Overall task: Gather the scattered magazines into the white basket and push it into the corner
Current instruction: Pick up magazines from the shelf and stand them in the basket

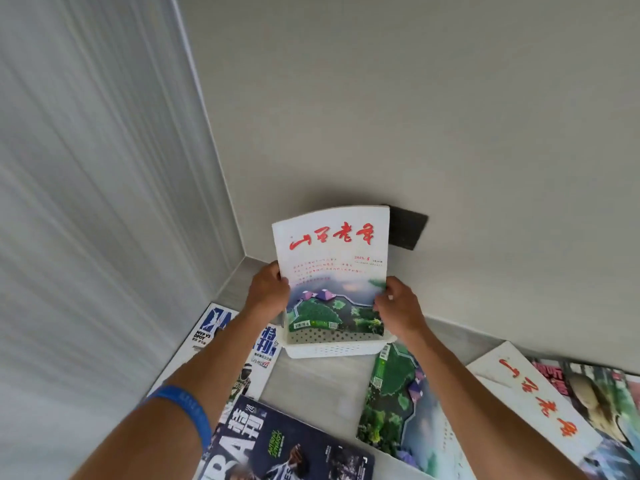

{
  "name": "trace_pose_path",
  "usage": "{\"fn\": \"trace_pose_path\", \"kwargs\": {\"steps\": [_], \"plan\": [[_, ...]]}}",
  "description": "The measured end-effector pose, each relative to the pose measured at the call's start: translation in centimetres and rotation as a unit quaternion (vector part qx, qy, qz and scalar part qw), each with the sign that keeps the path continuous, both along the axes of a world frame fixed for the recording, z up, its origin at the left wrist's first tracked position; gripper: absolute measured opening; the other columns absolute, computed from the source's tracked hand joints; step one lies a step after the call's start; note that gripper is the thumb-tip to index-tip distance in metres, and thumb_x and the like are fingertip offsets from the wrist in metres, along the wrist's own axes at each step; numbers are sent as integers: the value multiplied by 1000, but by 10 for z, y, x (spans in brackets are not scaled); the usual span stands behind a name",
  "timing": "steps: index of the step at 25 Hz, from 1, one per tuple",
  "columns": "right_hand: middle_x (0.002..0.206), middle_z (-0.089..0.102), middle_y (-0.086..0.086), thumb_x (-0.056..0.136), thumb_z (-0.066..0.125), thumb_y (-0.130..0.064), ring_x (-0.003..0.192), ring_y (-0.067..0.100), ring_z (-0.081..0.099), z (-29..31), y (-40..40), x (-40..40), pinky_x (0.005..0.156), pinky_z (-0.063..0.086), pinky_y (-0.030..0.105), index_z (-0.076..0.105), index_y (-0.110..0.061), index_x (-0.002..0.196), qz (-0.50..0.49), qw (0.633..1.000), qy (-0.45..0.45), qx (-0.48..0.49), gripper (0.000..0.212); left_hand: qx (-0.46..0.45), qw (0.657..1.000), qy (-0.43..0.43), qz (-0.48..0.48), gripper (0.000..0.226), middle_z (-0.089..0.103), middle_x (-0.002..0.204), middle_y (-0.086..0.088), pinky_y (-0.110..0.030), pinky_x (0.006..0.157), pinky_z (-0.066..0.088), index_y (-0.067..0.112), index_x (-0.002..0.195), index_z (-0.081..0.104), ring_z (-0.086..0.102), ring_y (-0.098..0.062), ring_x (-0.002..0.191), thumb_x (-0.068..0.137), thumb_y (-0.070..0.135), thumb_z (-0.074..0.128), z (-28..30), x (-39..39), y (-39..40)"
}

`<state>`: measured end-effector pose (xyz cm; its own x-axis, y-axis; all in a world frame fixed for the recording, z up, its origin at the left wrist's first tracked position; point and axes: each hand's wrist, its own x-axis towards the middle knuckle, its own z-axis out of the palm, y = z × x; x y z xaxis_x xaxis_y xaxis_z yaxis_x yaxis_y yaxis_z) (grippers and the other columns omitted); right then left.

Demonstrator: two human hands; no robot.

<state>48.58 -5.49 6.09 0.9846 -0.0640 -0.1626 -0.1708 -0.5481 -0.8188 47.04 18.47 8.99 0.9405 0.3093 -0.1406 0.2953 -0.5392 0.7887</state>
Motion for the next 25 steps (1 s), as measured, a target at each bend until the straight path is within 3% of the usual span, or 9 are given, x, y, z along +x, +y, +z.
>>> {"fn": "trace_pose_path", "kwargs": {"steps": [4,7,10,12,14,17,21,23,25], "plan": [[108,64,2,82,58,-5,75,11,62,-33,-1,-3,55,48,25,50,-16,127,61,994,88,-26,47,-9,997,73,-33,26,66,124,-9,-39,77,60,16,113,61,67,-29,100,89,8,55,-25,-2,9],[113,63,0,81,58,-9,89,15,63,-31,-5,-13,61,47,27,46,-23,127,38,997,65,-16,50,-62,992,99,-56,29,64,117,-4,-31,65,56,23,112,54,65,-23,92,86,24,67,-32,-15,0],[116,60,-7,85,58,-15,89,11,63,-36,-37,-65,66,47,22,48,-31,128,10,999,46,-19,47,51,996,28,-66,37,61,125,-7,-39,84,54,20,124,53,61,-27,108,88,18,62,-39,-53,-22],[124,62,-2,86,60,-16,92,11,63,-54,-77,-122,69,46,18,52,-28,131,44,991,93,-90,47,82,988,-42,-124,39,61,126,-9,-42,96,50,16,123,57,59,-28,113,86,5,60,-47,-93,-46],[138,55,5,83,62,-13,113,19,59,-70,-124,-162,83,48,25,52,-19,132,76,962,186,-187,50,90,975,-60,-195,35,65,121,-6,-39,94,50,15,118,60,61,-23,108,86,3,59,-58,-130,-79],[158,26,-1,82,61,-19,133,22,40,-87,-180,-195,105,42,40,35,-25,143,123,912,219,-325,67,86,942,25,-322,34,65,124,-1,-34,98,48,20,120,60,60,-17,111,89,10,53,-85,-174,-145],[165,-2,-4,84,59,-32,144,23,24,-98,-196,-253,106,44,47,14,-35,150,183,887,177,-385,80,166,887,186,-388,53,31,154,-5,-43,115,31,28,138,42,29,-26,142,87,19,52,-115,-212,-209],[164,12,-2,83,60,-36,136,26,36,-101,-207,-280,101,48,42,28,-31,145,167,899,170,-367,70,221,845,240,-423,71,-3,163,-5,-53,119,16,36,148,24,1,-28,150,85,18,52,-120,-225,-221],[144,45,10,78,66,-33,115,30,53,-105,-223,-283,92,51,41,48,-18,128,15,940,166,-297,56,257,820,256,-443,79,-15,163,-6,-51,118,15,38,151,15,-7,-28,150,83,23,53,-121,-228,-226]]}}
